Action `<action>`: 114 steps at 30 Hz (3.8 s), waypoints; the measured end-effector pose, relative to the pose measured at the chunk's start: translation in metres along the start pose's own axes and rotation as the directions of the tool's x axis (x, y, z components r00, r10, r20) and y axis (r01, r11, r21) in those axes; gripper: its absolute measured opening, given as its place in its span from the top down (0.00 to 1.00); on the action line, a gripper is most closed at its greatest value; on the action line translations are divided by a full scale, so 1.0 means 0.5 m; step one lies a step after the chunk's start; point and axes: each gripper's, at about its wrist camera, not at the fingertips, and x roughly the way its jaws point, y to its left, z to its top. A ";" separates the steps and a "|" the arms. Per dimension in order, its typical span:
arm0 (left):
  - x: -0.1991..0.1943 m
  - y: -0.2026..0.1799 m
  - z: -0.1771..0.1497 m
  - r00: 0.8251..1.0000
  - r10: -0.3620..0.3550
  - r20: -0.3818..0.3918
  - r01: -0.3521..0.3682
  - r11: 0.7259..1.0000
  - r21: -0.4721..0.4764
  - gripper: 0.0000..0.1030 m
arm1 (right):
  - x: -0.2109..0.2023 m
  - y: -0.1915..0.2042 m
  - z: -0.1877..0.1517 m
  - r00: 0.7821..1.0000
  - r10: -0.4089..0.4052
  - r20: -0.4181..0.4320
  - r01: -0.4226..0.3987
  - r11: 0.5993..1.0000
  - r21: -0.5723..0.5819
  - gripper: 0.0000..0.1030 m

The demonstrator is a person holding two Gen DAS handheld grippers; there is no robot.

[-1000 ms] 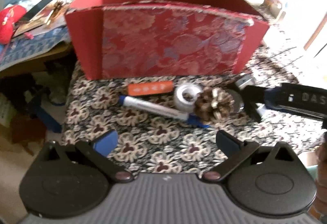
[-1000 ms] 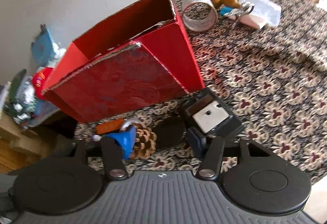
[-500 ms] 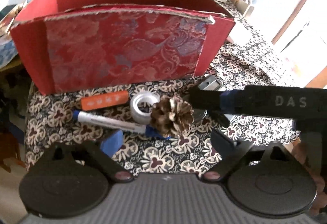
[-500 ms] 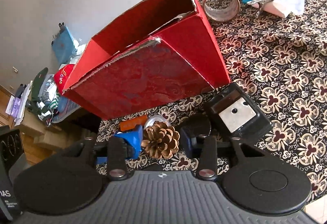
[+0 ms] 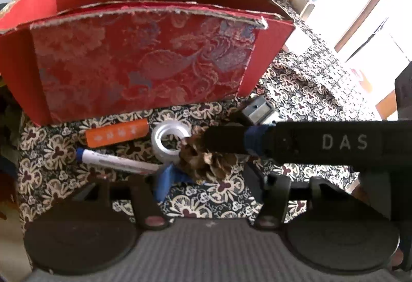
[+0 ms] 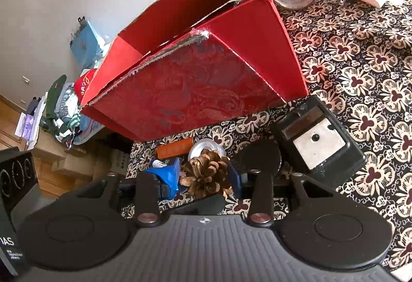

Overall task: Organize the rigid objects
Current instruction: 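Lift the pine cone with the right gripper and carry it into the red box, then open the right gripper to drop the pine cone inside the box, withdraw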

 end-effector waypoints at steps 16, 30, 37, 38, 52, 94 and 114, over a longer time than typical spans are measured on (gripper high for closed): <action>-0.024 -0.017 0.004 0.999 0.011 0.036 -0.013 0.998 0.064 0.62 | -0.021 0.008 0.007 0.999 0.015 0.042 -0.014 0.999 -0.036 0.90; -0.168 -0.046 0.088 0.972 -0.002 0.236 -0.036 0.987 0.155 0.66 | -0.118 0.117 0.081 0.974 0.084 0.209 -0.048 0.984 -0.172 0.90; -0.209 -0.004 0.192 0.950 0.035 0.311 -0.087 0.984 0.157 0.66 | -0.095 0.180 0.165 0.958 0.118 0.262 -0.046 0.963 -0.265 0.90; -0.209 0.001 0.206 0.947 0.048 0.317 -0.104 0.981 0.163 0.66 | -0.086 0.186 0.180 0.958 0.125 0.260 -0.054 0.963 -0.264 0.90; -0.082 0.122 0.370 0.955 0.204 0.218 -0.234 0.964 0.124 0.69 | 0.110 0.201 0.379 0.994 0.095 0.051 -0.081 0.972 -0.223 0.90; 0.069 0.199 0.374 0.858 0.499 0.120 -0.504 0.864 0.007 0.36 | 0.261 0.086 0.436 0.993 0.117 0.005 -0.117 0.993 0.006 0.84; -0.098 0.075 0.268 0.849 0.446 0.285 -0.461 0.887 -0.015 0.31 | 0.069 0.123 0.319 0.990 -0.014 0.138 0.023 0.998 -0.062 0.83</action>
